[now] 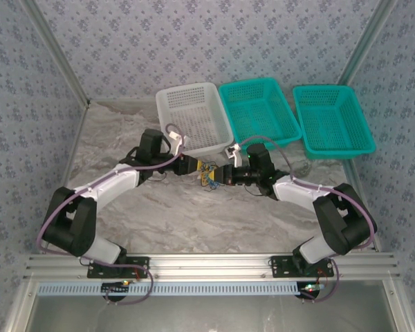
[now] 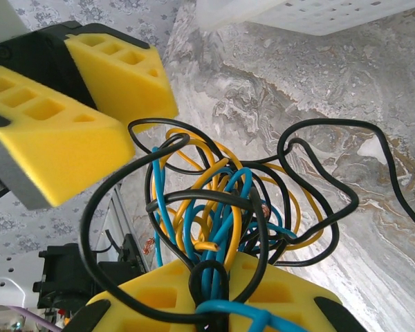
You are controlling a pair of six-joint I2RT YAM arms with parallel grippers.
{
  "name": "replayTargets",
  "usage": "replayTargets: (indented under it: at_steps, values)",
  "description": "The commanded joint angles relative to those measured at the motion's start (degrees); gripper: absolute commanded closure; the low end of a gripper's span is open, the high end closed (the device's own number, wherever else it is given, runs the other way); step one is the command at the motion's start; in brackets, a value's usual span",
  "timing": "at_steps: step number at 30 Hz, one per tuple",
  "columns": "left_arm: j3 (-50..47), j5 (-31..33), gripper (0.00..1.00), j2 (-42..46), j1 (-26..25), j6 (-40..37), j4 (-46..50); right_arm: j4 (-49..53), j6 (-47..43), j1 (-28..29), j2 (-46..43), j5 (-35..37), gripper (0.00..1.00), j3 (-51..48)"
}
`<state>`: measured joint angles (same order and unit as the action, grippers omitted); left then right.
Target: Untangle the cables
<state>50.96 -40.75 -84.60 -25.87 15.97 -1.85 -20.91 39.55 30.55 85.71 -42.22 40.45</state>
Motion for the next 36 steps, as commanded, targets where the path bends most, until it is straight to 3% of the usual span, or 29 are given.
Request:
replayTargets:
  at_steps: [1,5,6,15,20,26,36]
  values:
    - [2.1,-2.2,0.74,-0.8,-0.1,-1.8,1.2,1.4,-1.3,0.5,-0.1,0.5,0.85,2.0]
    - [3.3,-2.4,1.0,-1.7,-0.1,-2.2,2.5,2.2,-1.7,0.5,-0.1,0.6,0.85,2.1]
    - [3.4,-2.1,1.0,-1.8,-0.1,-1.9,2.5,2.6,-1.9,0.6,-0.1,0.7,0.85,2.1]
    - [3.7,3.2,0.99,-1.7,0.0,-0.2,2.8,11.4,-3.0,0.7,-0.1,8.4,0.85,2.6]
    - [3.8,3.6,0.99,-2.1,0.0,0.1,2.9,10.9,-3.0,0.9,-0.1,7.5,0.85,2.2]
    - [3.7,2.8,0.82,-2.7,0.0,-0.1,2.5,9.2,-3.0,1.3,-0.1,5.6,0.85,2.8]
    - [3.8,0.7,0.75,-4.2,0.0,0.0,2.3,9.6,-3.0,1.8,-0.1,5.6,0.85,3.1]
